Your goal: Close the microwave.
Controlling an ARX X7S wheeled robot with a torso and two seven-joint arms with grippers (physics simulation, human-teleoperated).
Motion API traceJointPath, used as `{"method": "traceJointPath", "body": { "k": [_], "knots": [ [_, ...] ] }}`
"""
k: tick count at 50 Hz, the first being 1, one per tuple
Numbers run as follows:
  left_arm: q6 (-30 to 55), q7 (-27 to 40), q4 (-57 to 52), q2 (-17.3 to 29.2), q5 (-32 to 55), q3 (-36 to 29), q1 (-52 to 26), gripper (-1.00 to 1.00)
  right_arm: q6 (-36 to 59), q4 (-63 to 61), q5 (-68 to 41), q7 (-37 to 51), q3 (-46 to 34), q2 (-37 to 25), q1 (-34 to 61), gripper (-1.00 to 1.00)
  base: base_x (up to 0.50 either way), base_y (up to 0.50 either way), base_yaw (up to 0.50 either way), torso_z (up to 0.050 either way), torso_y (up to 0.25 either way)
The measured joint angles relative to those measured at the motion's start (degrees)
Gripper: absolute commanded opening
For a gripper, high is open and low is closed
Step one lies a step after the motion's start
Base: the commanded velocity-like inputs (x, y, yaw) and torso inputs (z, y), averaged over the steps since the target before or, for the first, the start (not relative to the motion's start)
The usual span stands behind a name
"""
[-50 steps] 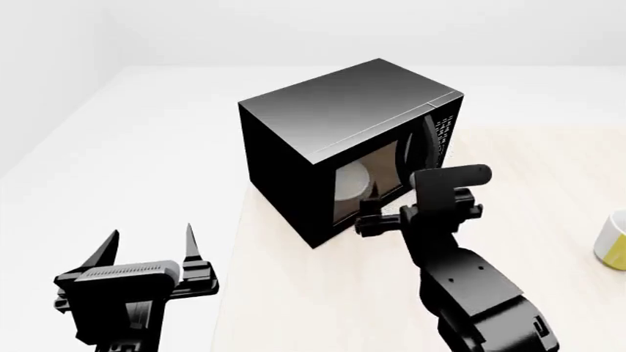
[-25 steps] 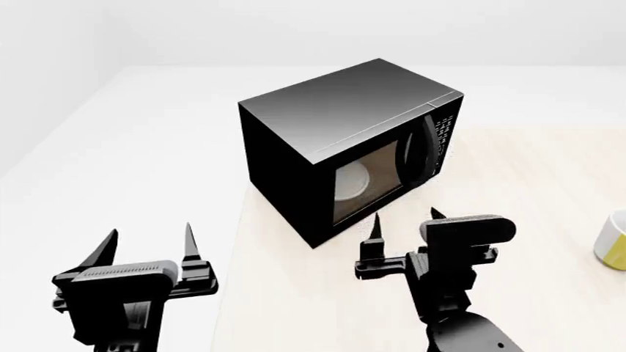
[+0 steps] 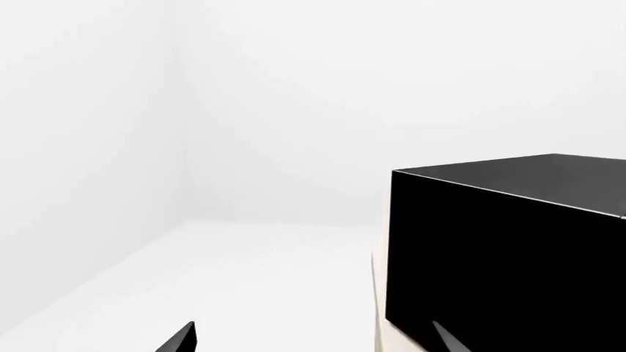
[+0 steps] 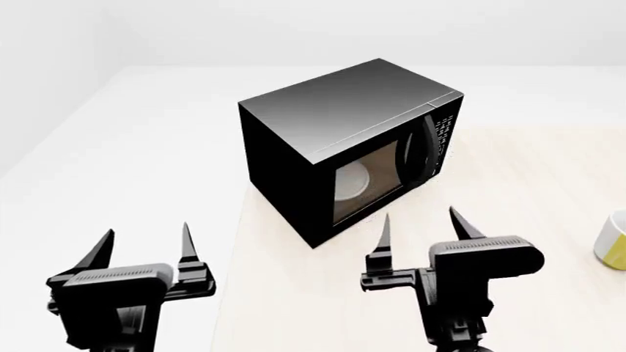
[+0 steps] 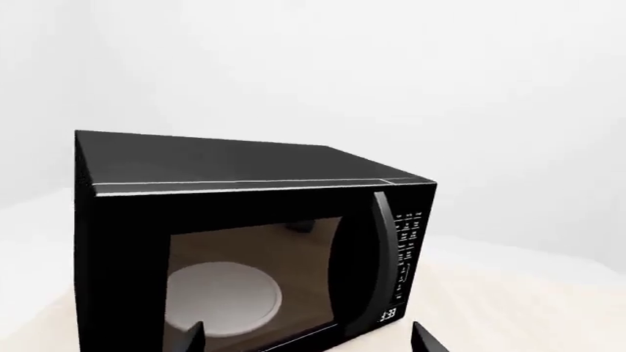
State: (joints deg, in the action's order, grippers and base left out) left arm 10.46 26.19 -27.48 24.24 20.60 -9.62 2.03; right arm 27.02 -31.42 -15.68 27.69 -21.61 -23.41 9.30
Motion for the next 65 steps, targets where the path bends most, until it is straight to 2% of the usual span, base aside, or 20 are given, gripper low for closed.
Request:
{"method": "traceJointPath", "body": {
  "k": [21, 42, 65],
  "knots": [
    [-0.7, 0.0, -1.2, 0.5, 0.4, 0.2, 0.9, 1.00, -2.2, -6.3, 3.9, 1.2, -1.3, -2.5, -1.0, 1.00, 0.00, 0.00, 0.00, 0.000, 0.000],
    [-1.2, 0.2, -4.2, 1.6, 1.3, 0.9, 2.4, 1.00, -0.5, -11.7, 5.2, 1.9, -1.3, -4.0, 0.5, 1.00, 0.00, 0.00, 0.00, 0.000, 0.000],
    [-3.1, 0.5, -8.7, 2.8, 2.4, 2.4, 5.3, 1.00, -5.4, -14.3, 10.1, 2.9, -3.1, -5.8, -1.0, 1.00, 0.00, 0.00, 0.00, 0.000, 0.000]
  ]
}}
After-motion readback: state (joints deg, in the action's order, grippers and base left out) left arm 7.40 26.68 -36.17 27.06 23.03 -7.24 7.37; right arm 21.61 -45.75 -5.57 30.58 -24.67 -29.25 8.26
